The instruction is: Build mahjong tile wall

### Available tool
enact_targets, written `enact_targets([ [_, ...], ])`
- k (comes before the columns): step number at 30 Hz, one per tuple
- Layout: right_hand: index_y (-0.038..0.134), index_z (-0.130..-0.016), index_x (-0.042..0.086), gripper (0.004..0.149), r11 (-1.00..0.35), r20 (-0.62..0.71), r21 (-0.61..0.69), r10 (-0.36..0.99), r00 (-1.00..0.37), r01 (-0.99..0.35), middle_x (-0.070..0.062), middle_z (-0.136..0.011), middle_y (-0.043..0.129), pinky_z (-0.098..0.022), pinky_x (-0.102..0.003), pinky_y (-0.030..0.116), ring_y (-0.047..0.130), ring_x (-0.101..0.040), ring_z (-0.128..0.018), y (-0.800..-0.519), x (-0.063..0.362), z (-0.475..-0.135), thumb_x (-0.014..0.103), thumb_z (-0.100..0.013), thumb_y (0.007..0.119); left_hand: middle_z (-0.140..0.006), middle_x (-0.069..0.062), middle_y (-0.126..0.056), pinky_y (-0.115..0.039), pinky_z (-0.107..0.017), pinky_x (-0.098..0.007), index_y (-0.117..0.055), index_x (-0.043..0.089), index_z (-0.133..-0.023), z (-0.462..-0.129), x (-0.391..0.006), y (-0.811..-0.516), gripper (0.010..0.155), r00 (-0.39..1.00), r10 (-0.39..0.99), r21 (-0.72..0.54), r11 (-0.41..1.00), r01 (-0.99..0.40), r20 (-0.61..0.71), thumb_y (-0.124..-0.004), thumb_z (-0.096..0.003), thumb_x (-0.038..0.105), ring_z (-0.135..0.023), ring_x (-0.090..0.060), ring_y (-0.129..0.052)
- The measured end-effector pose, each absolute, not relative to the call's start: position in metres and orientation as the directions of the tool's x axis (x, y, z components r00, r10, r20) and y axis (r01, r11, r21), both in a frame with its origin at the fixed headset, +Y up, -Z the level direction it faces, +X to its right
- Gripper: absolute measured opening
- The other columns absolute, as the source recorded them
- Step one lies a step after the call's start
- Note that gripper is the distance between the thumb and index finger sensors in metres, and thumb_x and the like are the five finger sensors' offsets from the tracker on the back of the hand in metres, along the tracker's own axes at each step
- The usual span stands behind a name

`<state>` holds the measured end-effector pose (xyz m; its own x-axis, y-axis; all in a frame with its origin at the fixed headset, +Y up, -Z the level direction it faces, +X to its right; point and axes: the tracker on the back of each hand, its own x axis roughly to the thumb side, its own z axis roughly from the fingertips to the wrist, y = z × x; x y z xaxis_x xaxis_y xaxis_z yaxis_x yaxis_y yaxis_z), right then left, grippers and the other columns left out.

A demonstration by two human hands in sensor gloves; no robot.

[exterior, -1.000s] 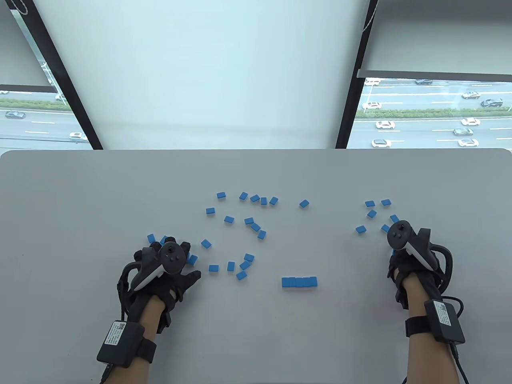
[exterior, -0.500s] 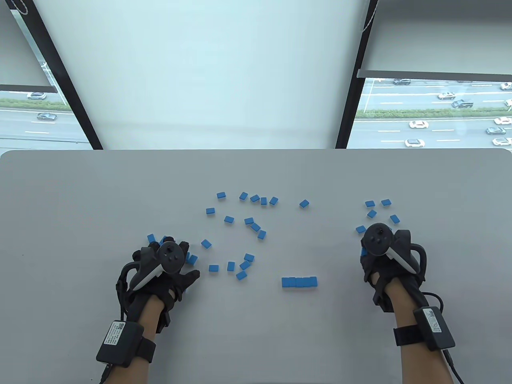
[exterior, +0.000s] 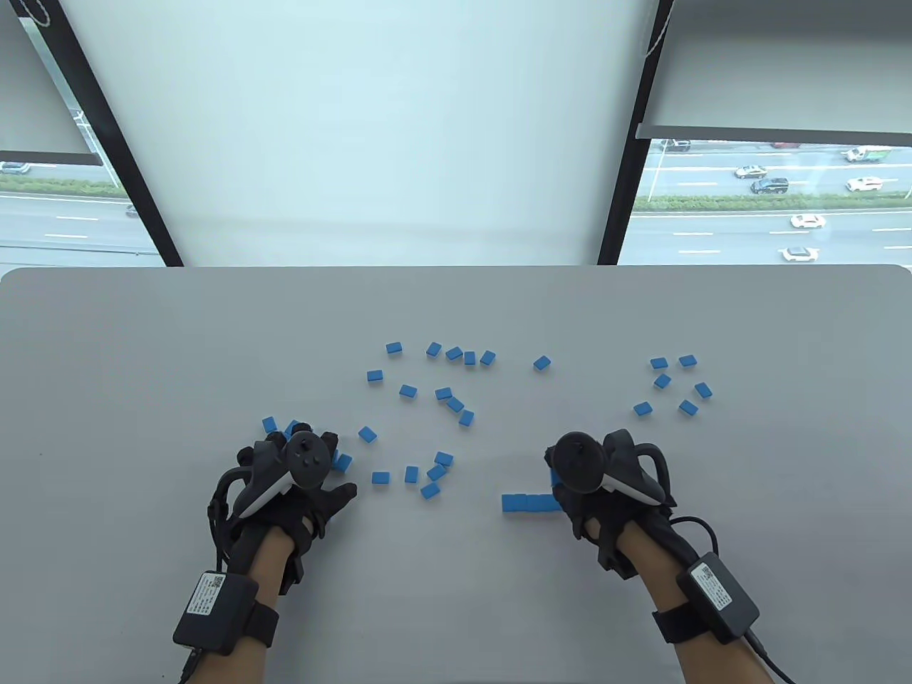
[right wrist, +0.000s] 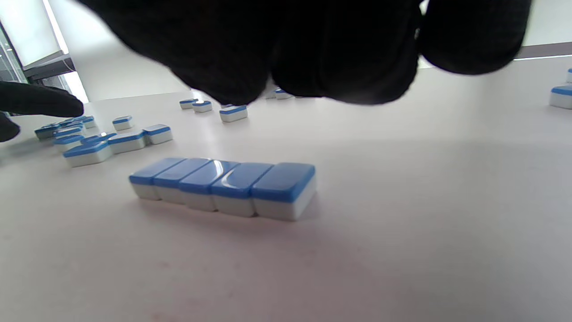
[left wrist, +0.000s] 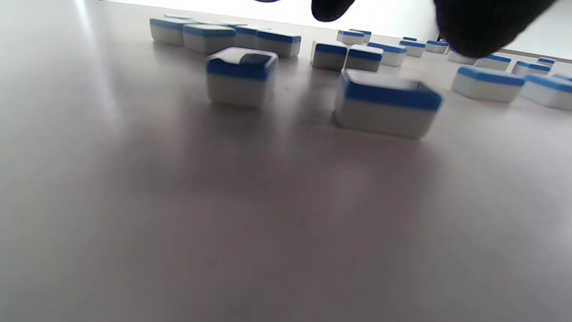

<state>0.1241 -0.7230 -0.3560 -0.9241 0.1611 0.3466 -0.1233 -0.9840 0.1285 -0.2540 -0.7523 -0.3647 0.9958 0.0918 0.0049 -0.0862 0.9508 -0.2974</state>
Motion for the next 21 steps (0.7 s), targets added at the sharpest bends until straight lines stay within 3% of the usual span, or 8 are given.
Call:
enact_targets([
  [7,0.069,-0.091,0.014,0.058,-0.989,0.406,0.111,0.134,-0.904,-0.097,-0.007,-0.074,0.082,-0.043,-0.051,0.077,0.090,-0.026,-0.043,-0.732,0.094,-0.347,0.031,-0.039,0.089,-0.121,-0.002,-0.025,-0.021,-0.068,-0.075,-0.035,0.037,-0.112,-0.365,-0.252,-0.753,0.085,0.997,0.073,-0.298,0.952,-0.067,0.007,-0.065,-0.0400,0.072,-0.109,-0.045,-0.023],
  [21,0.069,-0.092,0.015,0.058,-0.995,0.422,0.095,0.069,-0.904,-0.031,-0.008,-0.075,0.080,-0.043,-0.051,0.075,0.087,-0.026,-0.044,-0.747,0.075,-0.343,0.033,-0.040,0.087,-0.121,-0.002,-0.025,-0.021,-0.068,-0.075,-0.035,0.037,-0.112,-0.365,-0.251,-0.753,0.085,0.997,0.073,-0.299,0.952,-0.067,0.007,-0.065,-0.0399,0.072,-0.109,-0.045,-0.023],
])
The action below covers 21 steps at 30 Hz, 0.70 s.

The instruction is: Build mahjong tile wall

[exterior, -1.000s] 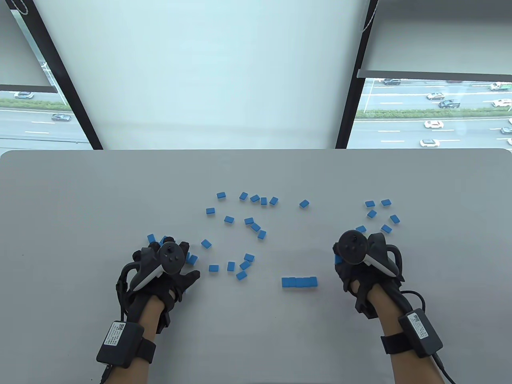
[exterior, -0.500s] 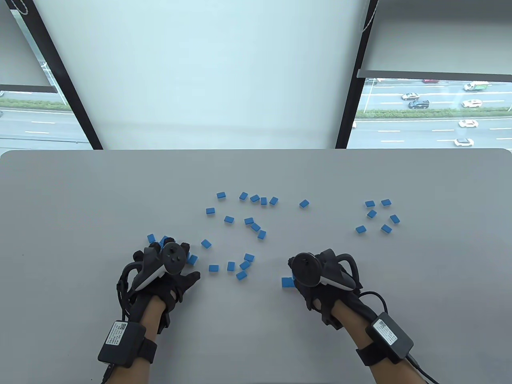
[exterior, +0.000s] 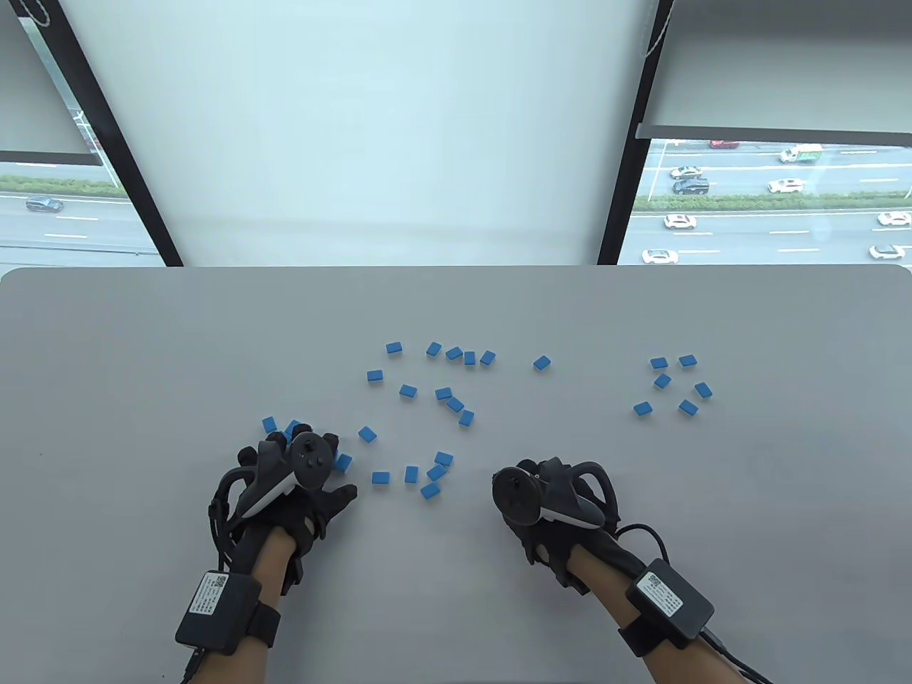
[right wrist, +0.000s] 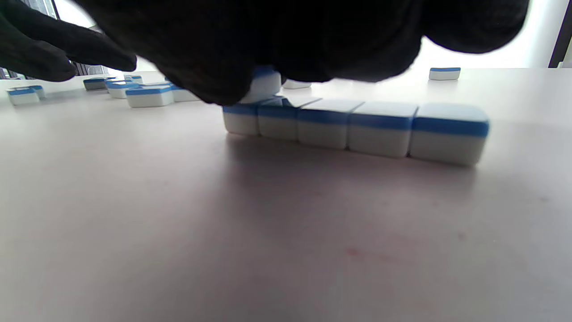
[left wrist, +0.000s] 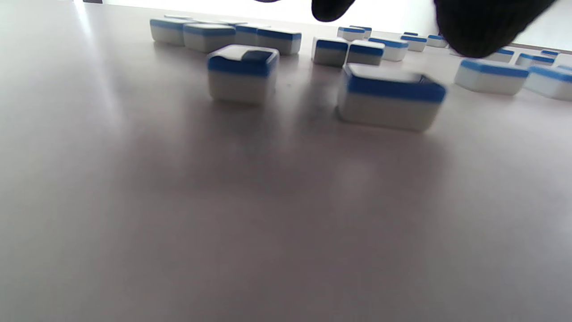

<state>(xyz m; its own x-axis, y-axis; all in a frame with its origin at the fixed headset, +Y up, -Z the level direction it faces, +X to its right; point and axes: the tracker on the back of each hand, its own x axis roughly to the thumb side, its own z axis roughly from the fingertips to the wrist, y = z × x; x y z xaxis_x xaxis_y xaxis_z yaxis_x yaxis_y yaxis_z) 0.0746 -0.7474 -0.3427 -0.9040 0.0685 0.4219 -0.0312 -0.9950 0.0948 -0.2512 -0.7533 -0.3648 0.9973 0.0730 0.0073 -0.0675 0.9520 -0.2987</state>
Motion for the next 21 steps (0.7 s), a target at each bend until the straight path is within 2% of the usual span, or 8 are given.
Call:
enact_targets([
  [14,0.068,-0.092,0.015,0.061,-0.996,0.405,0.082,0.062,-0.912,-0.032,-0.006,-0.074,0.080,-0.042,-0.050,0.076,0.088,-0.024,-0.042,-0.745,0.077,-0.343,0.039,-0.039,0.087,-0.121,-0.002,-0.024,-0.021,-0.068,-0.075,-0.035,0.037,-0.112,-0.366,-0.253,-0.754,0.086,0.996,0.089,-0.290,0.953,-0.083,0.008,-0.065,-0.0398,0.072,-0.109,-0.045,-0.023],
  [21,0.066,-0.094,0.020,0.065,-0.998,0.413,0.055,0.017,-0.911,0.007,-0.005,-0.080,0.078,-0.047,-0.050,0.074,0.087,-0.026,-0.049,-0.714,0.055,-0.348,0.042,-0.038,0.089,-0.121,-0.002,-0.024,-0.021,-0.068,-0.075,-0.035,0.037,-0.112,-0.367,-0.254,-0.752,0.086,0.994,0.105,-0.281,0.955,-0.098,0.013,-0.065,-0.0401,0.072,-0.108,-0.045,-0.023],
])
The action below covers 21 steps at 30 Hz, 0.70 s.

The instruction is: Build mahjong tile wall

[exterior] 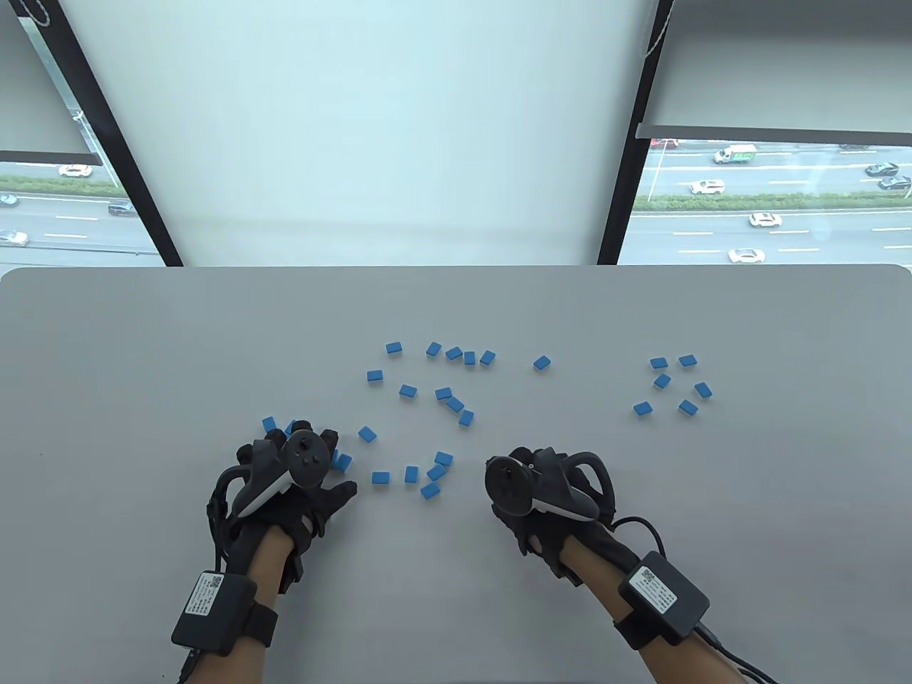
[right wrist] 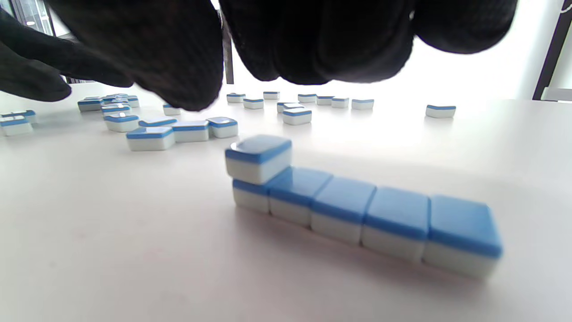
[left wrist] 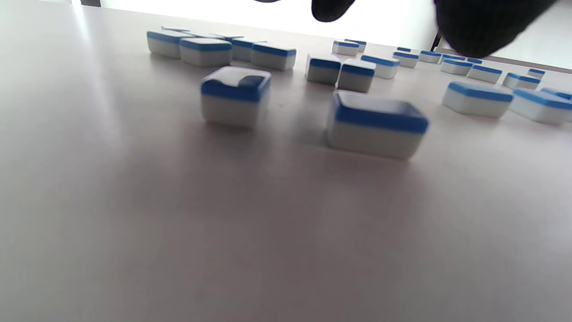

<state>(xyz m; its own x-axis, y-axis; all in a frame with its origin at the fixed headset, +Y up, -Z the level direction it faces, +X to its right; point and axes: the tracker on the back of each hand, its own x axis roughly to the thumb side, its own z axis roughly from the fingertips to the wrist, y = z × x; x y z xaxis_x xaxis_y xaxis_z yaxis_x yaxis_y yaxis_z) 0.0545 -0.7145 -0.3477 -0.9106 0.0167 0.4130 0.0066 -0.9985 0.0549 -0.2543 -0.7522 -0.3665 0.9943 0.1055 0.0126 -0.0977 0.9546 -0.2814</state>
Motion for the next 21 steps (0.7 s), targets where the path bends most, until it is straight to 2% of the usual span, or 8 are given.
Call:
enact_targets([
  [4,0.063,-0.095,0.024,0.066,-0.994,0.425,0.066,-0.053,-0.903,0.090,-0.003,-0.090,0.074,-0.051,-0.050,0.072,0.087,-0.028,-0.057,-0.707,0.024,-0.361,0.042,-0.037,0.089,-0.121,-0.002,-0.024,-0.021,-0.068,-0.075,-0.035,0.037,-0.112,-0.366,-0.255,-0.751,0.086,0.994,0.113,-0.274,0.956,-0.105,0.014,-0.065,-0.0400,0.072,-0.108,-0.045,-0.023],
  [7,0.059,-0.098,0.032,0.068,-0.981,0.416,0.129,-0.079,-0.906,0.145,0.001,-0.101,0.066,-0.056,-0.051,0.069,0.084,-0.031,-0.068,-0.709,0.004,-0.376,0.040,-0.038,0.090,-0.121,-0.002,-0.024,-0.021,-0.068,-0.075,-0.035,0.037,-0.112,-0.365,-0.255,-0.750,0.086,0.993,0.117,-0.271,0.957,-0.108,0.018,-0.065,-0.0399,0.072,-0.109,-0.045,-0.023],
  [12,0.055,-0.098,0.043,0.069,-0.951,0.424,0.177,-0.159,-0.892,0.253,0.005,-0.104,0.063,-0.059,-0.051,0.068,0.082,-0.031,-0.074,-0.724,-0.021,-0.398,0.033,-0.039,0.091,-0.121,-0.002,-0.024,-0.021,-0.068,-0.075,-0.035,0.037,-0.112,-0.366,-0.255,-0.751,0.086,0.991,0.129,-0.265,0.957,-0.117,0.025,-0.065,-0.0399,0.072,-0.109,-0.045,-0.023],
  [17,0.057,-0.096,0.045,0.067,-0.921,0.422,0.240,-0.187,-0.887,0.308,0.008,-0.097,0.073,-0.057,-0.050,0.071,0.087,-0.030,-0.068,-0.739,-0.032,-0.414,0.029,-0.040,0.091,-0.121,-0.002,-0.024,-0.021,-0.068,-0.075,-0.035,0.037,-0.112,-0.367,-0.255,-0.750,0.086,0.991,0.134,-0.265,0.956,-0.121,0.029,-0.065,-0.0400,0.072,-0.109,-0.045,-0.023],
  [21,0.062,-0.093,0.042,0.063,-0.919,0.423,0.209,-0.222,-0.878,0.333,0.009,-0.087,0.082,-0.052,-0.047,0.075,0.091,-0.026,-0.058,-0.742,-0.036,-0.419,0.029,-0.040,0.092,-0.121,-0.002,-0.024,-0.021,-0.068,-0.075,-0.034,0.037,-0.112,-0.367,-0.256,-0.750,0.086,0.990,0.140,-0.263,0.956,-0.128,0.028,-0.065,-0.0400,0.072,-0.109,-0.045,-0.022],
])
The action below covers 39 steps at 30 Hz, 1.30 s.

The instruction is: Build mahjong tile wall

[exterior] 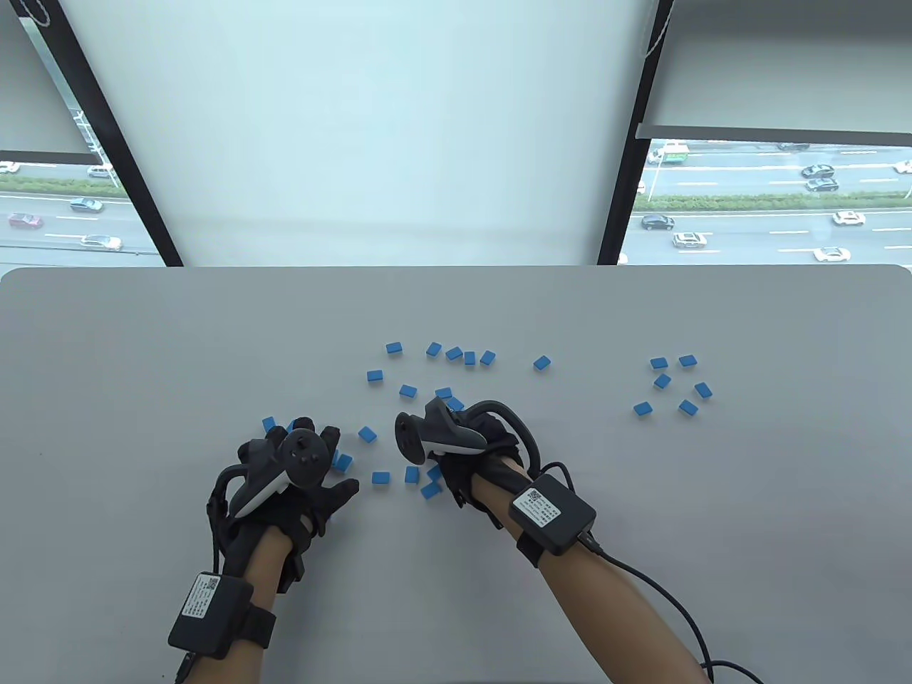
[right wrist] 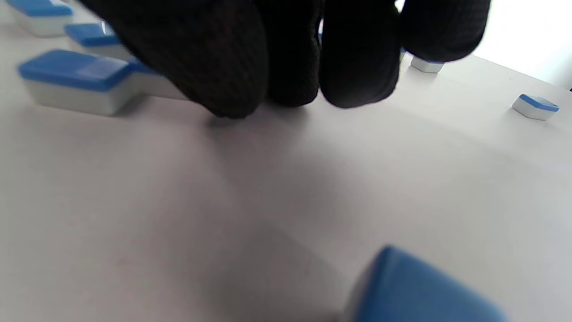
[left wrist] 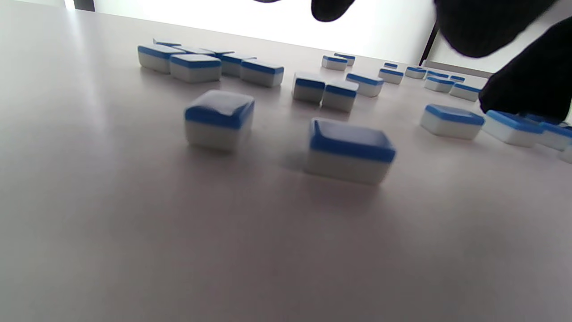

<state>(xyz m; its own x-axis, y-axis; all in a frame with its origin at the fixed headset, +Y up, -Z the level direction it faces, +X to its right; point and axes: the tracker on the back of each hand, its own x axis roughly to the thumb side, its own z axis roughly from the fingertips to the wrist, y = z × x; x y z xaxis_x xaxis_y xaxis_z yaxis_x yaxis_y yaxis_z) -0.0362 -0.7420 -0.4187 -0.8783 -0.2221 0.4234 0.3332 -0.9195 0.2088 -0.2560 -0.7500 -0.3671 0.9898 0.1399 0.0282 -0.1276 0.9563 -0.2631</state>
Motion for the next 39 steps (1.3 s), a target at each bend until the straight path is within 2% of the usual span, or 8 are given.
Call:
enact_targets([
  [9,0.064,-0.091,0.023,0.058,-0.919,0.389,0.234,-0.211,-0.897,0.318,0.003,-0.073,0.086,-0.045,-0.047,0.077,0.091,-0.024,-0.045,-0.743,-0.037,-0.420,0.032,-0.039,0.088,-0.121,-0.002,-0.024,-0.021,-0.068,-0.075,-0.034,0.037,-0.112,-0.367,-0.256,-0.749,0.086,0.989,0.145,-0.262,0.956,-0.133,0.029,-0.065,-0.0401,0.072,-0.109,-0.045,-0.022],
  [15,0.062,-0.092,0.019,0.060,-0.952,0.358,0.193,-0.158,-0.920,0.238,0.000,-0.073,0.085,-0.043,-0.047,0.078,0.091,-0.024,-0.043,-0.707,-0.021,-0.414,0.032,-0.039,0.087,-0.121,-0.002,-0.024,-0.021,-0.068,-0.075,-0.034,0.036,-0.112,-0.367,-0.255,-0.749,0.086,0.989,0.146,-0.263,0.956,-0.132,0.031,-0.065,-0.0402,0.072,-0.109,-0.045,-0.023],
  [18,0.062,-0.092,0.018,0.060,-0.971,0.367,0.142,-0.128,-0.921,0.192,0.000,-0.072,0.085,-0.042,-0.047,0.079,0.091,-0.024,-0.042,-0.685,-0.005,-0.402,0.032,-0.039,0.087,-0.121,-0.002,-0.024,-0.022,-0.068,-0.075,-0.035,0.037,-0.112,-0.368,-0.255,-0.749,0.086,0.989,0.147,-0.263,0.956,-0.133,0.035,-0.065,-0.0401,0.072,-0.109,-0.045,-0.023],
  [24,0.063,-0.091,0.016,0.060,-0.995,0.340,0.058,-0.053,-0.939,0.077,-0.001,-0.071,0.085,-0.040,-0.047,0.080,0.092,-0.023,-0.041,-0.658,0.035,-0.374,0.031,-0.038,0.087,-0.121,-0.002,-0.024,-0.022,-0.069,-0.075,-0.035,0.037,-0.112,-0.368,-0.254,-0.749,0.086,0.988,0.150,-0.260,0.956,-0.134,0.043,-0.065,-0.0400,0.072,-0.109,-0.045,-0.024],
  [33,0.064,-0.092,0.015,0.060,-0.995,0.249,0.020,0.098,-0.964,-0.096,-0.002,-0.070,0.086,-0.039,-0.047,0.080,0.092,-0.024,-0.040,-0.664,0.099,-0.348,0.030,-0.039,0.088,-0.121,-0.002,-0.024,-0.022,-0.069,-0.075,-0.035,0.037,-0.112,-0.367,-0.254,-0.749,0.086,0.987,0.154,-0.259,0.956,-0.138,0.043,-0.065,-0.0400,0.072,-0.109,-0.045,-0.024],
  [39,0.068,-0.091,0.016,0.059,-0.993,0.223,0.043,0.115,-0.968,-0.108,-0.002,-0.068,0.088,-0.037,-0.048,0.081,0.093,-0.024,-0.038,-0.685,0.117,-0.346,0.031,-0.038,0.089,-0.121,-0.002,-0.025,-0.023,-0.069,-0.075,-0.035,0.037,-0.112,-0.367,-0.254,-0.749,0.086,0.987,0.157,-0.258,0.956,-0.141,0.041,-0.065,-0.0399,0.072,-0.109,-0.045,-0.025],
])
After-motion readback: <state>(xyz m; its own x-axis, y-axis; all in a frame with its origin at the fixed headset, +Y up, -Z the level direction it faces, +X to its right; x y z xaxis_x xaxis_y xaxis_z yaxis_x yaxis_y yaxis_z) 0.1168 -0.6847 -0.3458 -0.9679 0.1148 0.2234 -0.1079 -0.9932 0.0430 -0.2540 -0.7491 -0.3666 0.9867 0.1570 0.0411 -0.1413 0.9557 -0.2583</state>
